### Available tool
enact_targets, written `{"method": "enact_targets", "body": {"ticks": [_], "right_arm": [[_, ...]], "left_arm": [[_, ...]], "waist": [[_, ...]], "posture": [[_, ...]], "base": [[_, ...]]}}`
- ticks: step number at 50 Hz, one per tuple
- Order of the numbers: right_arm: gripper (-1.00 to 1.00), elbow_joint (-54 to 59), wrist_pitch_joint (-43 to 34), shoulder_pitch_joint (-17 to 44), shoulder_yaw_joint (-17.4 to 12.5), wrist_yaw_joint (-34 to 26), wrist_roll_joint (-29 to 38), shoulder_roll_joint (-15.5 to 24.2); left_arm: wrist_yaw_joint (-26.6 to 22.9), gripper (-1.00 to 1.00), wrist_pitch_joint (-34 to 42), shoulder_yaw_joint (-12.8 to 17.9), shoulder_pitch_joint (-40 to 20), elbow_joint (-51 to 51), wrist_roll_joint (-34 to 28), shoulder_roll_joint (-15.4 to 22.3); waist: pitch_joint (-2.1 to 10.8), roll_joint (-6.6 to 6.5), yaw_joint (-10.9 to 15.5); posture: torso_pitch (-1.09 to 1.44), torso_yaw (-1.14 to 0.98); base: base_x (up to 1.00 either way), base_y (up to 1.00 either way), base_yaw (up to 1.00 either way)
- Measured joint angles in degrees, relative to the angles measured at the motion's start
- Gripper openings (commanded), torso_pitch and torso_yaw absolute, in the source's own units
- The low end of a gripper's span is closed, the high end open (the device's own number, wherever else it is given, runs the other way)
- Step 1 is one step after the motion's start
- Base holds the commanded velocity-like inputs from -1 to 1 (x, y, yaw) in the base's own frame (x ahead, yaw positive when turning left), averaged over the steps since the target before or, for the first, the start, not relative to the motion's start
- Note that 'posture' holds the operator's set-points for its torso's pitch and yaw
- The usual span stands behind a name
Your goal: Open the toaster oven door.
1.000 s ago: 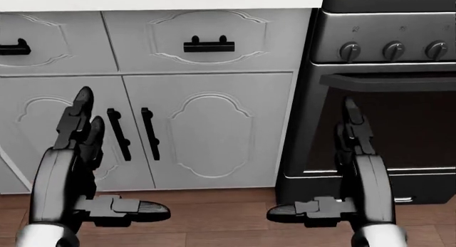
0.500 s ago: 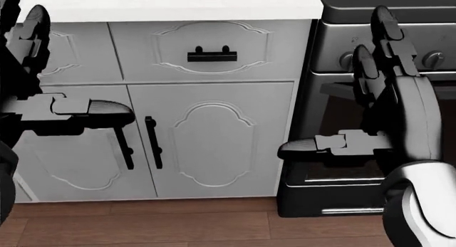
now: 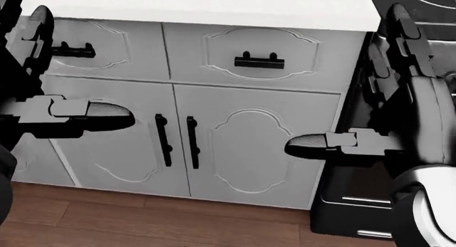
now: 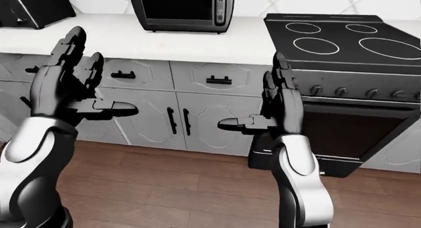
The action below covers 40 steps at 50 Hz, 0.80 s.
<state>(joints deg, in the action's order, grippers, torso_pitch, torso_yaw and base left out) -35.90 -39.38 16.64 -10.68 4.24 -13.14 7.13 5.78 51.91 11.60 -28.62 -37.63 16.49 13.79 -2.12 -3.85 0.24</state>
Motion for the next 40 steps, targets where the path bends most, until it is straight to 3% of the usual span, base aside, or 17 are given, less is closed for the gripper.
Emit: {"method": "enact_targets", "body": {"ticks": [2, 5, 7, 12, 14, 15, 17, 20, 25, 28, 31, 33, 40], "right_arm": [[1.00, 0.30, 0.30, -0.23, 1.49, -0.17, -0.79, -0.54], [1.00, 0.74, -0.34, -0.35, 2.49, -0.55, -1.80, -0.48], [1.00, 0.20, -0.85, 0.33, 2.10, -0.57, -2.36, -0.18], [1.00, -2.68, -1.12, 1.39, 0.79, 0.06, -3.87, 0.73], [1.00, -3.49, -1.52, 1.76, 0.37, 0.53, -4.11, 1.20], [1.00, -3.71, -1.32, 1.95, 0.02, 0.64, -4.16, 1.54], [1.00, -3.56, -0.77, 1.46, -0.80, 0.78, -4.15, 1.73], [1.00, -2.49, -0.82, 1.15, -1.05, 1.10, -3.94, 1.84], [1.00, -2.82, 0.21, 0.65, -0.15, 0.95, -3.79, 1.45], [1.00, -2.90, 0.37, 0.78, 0.02, 0.96, -3.65, 1.38], [1.00, -2.28, 0.42, 0.00, 1.58, 0.72, -3.67, 0.40], [1.00, -1.96, -0.06, -0.24, 1.88, 0.43, -3.91, 0.38], [1.00, -2.63, 2.20, -0.29, 0.58, 0.15, -3.68, 0.61]], "left_arm": [[0.39, 1.00, -0.08, 1.25, 0.40, 0.45, -0.68, 0.27], [0.89, 1.00, -0.14, 1.89, 0.74, 0.84, -1.62, 0.37], [0.86, 1.00, -0.32, 1.97, 0.41, 0.22, -1.76, 0.57], [0.81, 1.00, -0.23, 1.95, -1.19, 0.50, -1.37, 0.97], [0.67, 1.00, -0.04, 1.32, -1.27, 0.85, -1.19, 0.90], [0.59, 1.00, -0.02, 0.94, -1.59, 0.79, -1.09, 0.63], [0.31, 1.00, 0.35, -0.13, -1.43, 0.34, -0.67, 0.26], [-0.10, 1.00, 0.79, -0.55, -1.77, 0.33, -0.22, 0.30], [-0.28, 1.00, -0.53, -0.20, -1.52, 0.27, -0.86, 0.19], [-0.36, 1.00, -0.56, 0.03, -1.59, 0.16, -0.95, 0.24], [-0.22, 1.00, -0.58, 1.00, -0.15, 0.89, -1.43, 0.41], [0.02, 1.00, -0.21, 1.25, 0.25, 1.46, -1.86, 0.30], [-0.25, 1.00, -1.36, 0.81, -0.46, 0.32, -1.97, 0.27]], "waist": [[-0.46, 0.87, 1.61], [0.42, 1.50, 3.01], [0.46, 3.01, 2.89], [-1.20, 5.72, 1.85], [-0.72, 7.52, 1.70], [-0.33, 7.83, 1.23], [-1.26, 6.74, 0.30], [-0.82, 6.28, -0.19], [-0.81, 3.09, -0.87], [-0.25, 0.23, -1.25], [-1.52, 0.39, 0.24], [-1.12, 0.36, 0.69], [-0.26, 4.52, 1.80]], "posture": [[0.00, 0.00], [0.00, 0.00], [0.00, 0.00], [0.00, 0.00], [0.00, 0.00], [0.00, 0.00], [0.00, 0.00], [0.00, 0.00], [0.00, 0.00], [0.00, 0.00], [0.00, 0.00], [0.00, 0.00], [0.00, 0.00]], "base": [[0.00, 0.00, 1.00], [0.00, 0.00, 1.00], [0.00, 0.00, 0.12], [0.18, 0.00, 0.00], [0.34, 0.00, 0.00], [0.34, 0.00, 0.00], [0.36, 0.00, 0.00], [0.40, 0.00, 0.00], [0.42, 0.00, 0.00], [0.43, 0.00, 0.00], [0.43, 0.00, 0.00], [0.43, 0.00, 0.00], [0.43, 0.00, 0.00]]}}
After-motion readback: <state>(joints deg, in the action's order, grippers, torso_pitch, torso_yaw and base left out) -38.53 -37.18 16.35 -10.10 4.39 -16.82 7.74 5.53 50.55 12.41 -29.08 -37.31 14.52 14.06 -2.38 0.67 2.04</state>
